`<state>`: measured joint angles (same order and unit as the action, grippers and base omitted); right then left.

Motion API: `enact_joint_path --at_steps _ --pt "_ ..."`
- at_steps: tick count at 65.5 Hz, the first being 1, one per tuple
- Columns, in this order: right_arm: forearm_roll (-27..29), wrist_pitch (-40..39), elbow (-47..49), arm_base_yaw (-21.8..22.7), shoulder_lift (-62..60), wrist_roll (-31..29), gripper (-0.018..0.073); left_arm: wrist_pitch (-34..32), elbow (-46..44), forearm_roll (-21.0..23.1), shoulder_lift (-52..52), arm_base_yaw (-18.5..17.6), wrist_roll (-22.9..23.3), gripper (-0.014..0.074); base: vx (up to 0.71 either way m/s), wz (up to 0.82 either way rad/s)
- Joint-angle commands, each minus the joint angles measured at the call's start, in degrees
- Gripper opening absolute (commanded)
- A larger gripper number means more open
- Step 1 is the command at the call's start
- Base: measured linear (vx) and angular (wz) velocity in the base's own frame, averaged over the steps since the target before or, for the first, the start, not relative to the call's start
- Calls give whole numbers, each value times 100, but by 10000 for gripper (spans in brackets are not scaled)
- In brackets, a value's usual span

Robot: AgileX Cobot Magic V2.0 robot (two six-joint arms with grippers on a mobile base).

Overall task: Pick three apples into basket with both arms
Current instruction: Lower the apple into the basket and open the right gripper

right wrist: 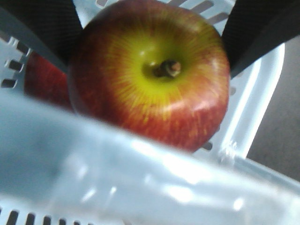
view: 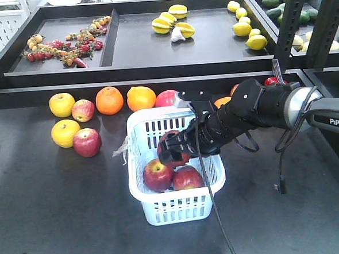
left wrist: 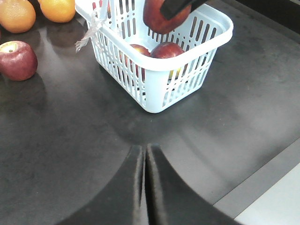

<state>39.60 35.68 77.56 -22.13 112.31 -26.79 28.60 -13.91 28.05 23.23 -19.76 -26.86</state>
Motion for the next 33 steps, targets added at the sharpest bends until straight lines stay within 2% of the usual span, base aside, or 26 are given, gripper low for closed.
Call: enact_joint_path --at_steps 1,6,12,33 --pt "156 -267 150 16 -300 -76 571 -355 -130 151 43 -28 59 -6 0 0" --pt "156 -267 150 16 -300 -76 643 -355 -130 151 43 -28 59 -6 0 0" --pt "156 -267 150 16 -300 -76 683 -355 -130 151 43 -28 59 -6 0 0" --pt "151 -177 150 16 -300 -76 645 -355 -130 151 43 -28 59 -6 0 0"
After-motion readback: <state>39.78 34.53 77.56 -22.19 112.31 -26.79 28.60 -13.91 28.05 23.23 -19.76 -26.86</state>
